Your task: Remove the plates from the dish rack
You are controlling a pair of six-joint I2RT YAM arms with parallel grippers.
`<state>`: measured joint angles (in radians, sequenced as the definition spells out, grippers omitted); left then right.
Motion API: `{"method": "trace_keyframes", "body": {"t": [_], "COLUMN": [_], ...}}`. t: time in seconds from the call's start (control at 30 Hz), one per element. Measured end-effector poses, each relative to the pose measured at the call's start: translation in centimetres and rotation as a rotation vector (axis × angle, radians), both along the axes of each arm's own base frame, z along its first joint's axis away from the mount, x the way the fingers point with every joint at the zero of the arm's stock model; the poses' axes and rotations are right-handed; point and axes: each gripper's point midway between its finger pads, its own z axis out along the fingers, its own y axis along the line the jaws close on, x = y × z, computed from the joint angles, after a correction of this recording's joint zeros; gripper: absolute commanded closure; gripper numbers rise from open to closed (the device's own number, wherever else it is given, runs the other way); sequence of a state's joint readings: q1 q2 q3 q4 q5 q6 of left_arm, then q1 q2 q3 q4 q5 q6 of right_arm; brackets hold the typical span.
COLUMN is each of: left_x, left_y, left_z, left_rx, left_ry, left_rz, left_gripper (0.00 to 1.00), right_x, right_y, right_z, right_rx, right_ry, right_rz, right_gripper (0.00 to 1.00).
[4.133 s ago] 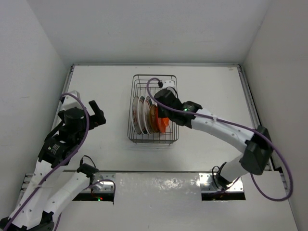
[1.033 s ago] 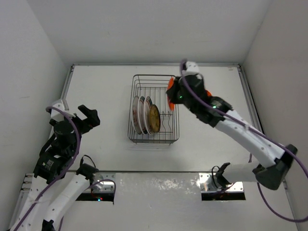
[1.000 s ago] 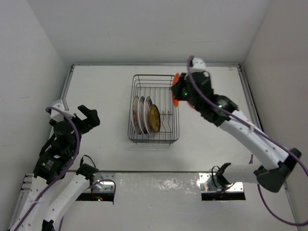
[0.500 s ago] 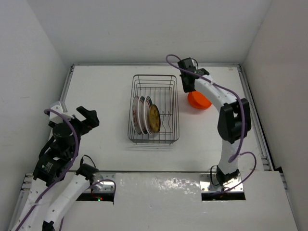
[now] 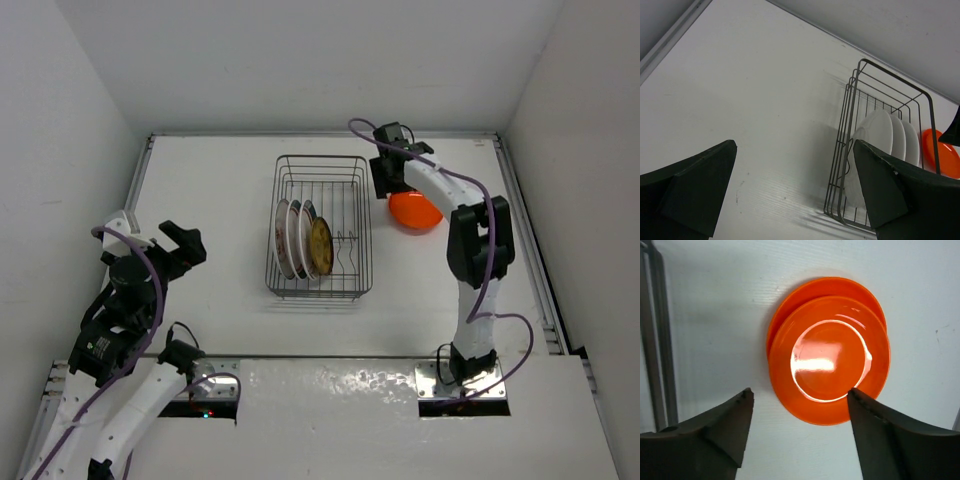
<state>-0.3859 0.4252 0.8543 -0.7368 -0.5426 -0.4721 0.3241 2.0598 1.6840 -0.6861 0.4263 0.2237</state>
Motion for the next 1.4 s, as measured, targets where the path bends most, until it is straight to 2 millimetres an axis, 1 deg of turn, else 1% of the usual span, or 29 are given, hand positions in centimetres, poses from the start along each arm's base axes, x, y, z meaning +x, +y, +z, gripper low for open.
{"method": "trace_keyframes", "body": {"t": [0.03, 0.1, 0.13, 0.2, 0.23, 0.3, 0.37, 0.4, 0.43, 0.47, 0.53, 0.57, 0.7, 0.87, 0.93, 1.03, 1.07, 1.1, 1.17, 1.23, 1.27, 1.4], "left_x": [0.0, 0.0, 0.0, 0.0, 0.0, 0.0, 0.0, 0.0, 0.0, 0.0, 0.0, 0.0, -0.1, -0.2, -0.2, -0.2, -0.2, -0.2, -0.3, -0.4, -0.4, -0.4], "left_y": [0.0, 0.0, 0.0, 0.0, 0.0, 0.0, 0.0, 0.0, 0.0, 0.0, 0.1, 0.1, 0.2, 0.2, 0.2, 0.2, 0.2, 0.2, 0.2, 0.3, 0.3, 0.3], "left_z": [0.0, 0.0, 0.0, 0.0, 0.0, 0.0, 0.0, 0.0, 0.0, 0.0, 0.0, 0.0, 0.2, 0.2, 0.2, 0.2, 0.3, 0.3, 0.4, 0.4, 0.5, 0.5], "left_rx": [0.0, 0.0, 0.0, 0.0, 0.0, -0.001, 0.0, 0.0, 0.0, 0.0, 0.0, 0.0, -0.005, -0.007, -0.007, -0.006, -0.007, -0.007, -0.009, -0.011, -0.011, -0.012], "left_ry": [0.0, 0.0, 0.0, 0.0, 0.0, 0.0, 0.0, 0.0, -0.001, -0.001, -0.001, -0.001, -0.01, -0.013, -0.014, -0.014, -0.014, -0.016, -0.019, -0.024, -0.026, -0.027], "left_rz": [0.0, 0.0, 0.0, 0.0, 0.0, 0.0, 0.0, 0.0, 0.001, 0.003, 0.005, 0.006, 0.008, 0.008, 0.008, 0.008, 0.008, 0.008, 0.008, 0.008, 0.008, 0.008], "left_gripper": [0.0, 0.0, 0.0, 0.0, 0.0, 0.0, 0.0, 0.0, 0.0, 0.0, 0.0, 0.0, 0.0, 0.0, 0.0, 0.0, 0.0, 0.0, 0.0, 0.0, 0.0, 0.0], "right_x": [0.1, 0.0, -0.2, -1.4, -2.3, -5.3, -9.4, -11.5, -13.1, -14.4, -15.7, -15.8, -15.1, -14.7, -14.5, -14.3, -14.2, -14.2, -14.1, -14.3, -14.4, -14.6], "right_y": [0.3, 1.0, 1.5, 3.5, 4.9, 8.7, 13.4, 16.1, 18.3, 20.0, 21.6, 21.8, 21.7, 22.3, 22.5, 22.6, 22.5, 22.6, 23.0, 23.2, 23.6, 23.8], "right_z": [0.3, 1.3, 1.9, 4.1, 5.2, 7.5, 9.4, 10.1, 10.6, 10.7, 10.2, 9.7, 7.9, 7.3, 6.7, 4.6, 3.8, 3.1, 2.3, 1.8, 1.9, 2.7], "right_rx": [0.016, 0.045, 0.069, 0.141, 0.187, 0.277, 0.374, 0.43, 0.475, 0.515, 0.557, 0.563, 0.557, 0.563, 0.563, 0.537, 0.524, 0.518, 0.521, 0.518, 0.532, 0.553], "right_ry": [-0.007, -0.027, -0.04, -0.084, -0.111, -0.175, -0.217, -0.232, -0.242, -0.245, -0.243, -0.238, -0.231, -0.246, -0.242, -0.213, -0.204, -0.193, -0.187, -0.178, -0.177, -0.195], "right_rz": [0.004, 0.011, 0.017, 0.048, 0.073, 0.142, 0.239, 0.294, 0.337, 0.364, 0.367, 0.354, 0.278, 0.239, 0.223, 0.199, 0.188, 0.179, 0.165, 0.161, 0.158, 0.135], "right_gripper": [0.12, 0.01, 0.01, 0.01, 0.01, 0.02, 0.11, 0.22, 0.27, 0.31, 0.35, 0.4, 0.45, 0.49, 0.49, 0.57, 0.62, 0.63, 0.64, 0.83, 0.99, 1.0]}}
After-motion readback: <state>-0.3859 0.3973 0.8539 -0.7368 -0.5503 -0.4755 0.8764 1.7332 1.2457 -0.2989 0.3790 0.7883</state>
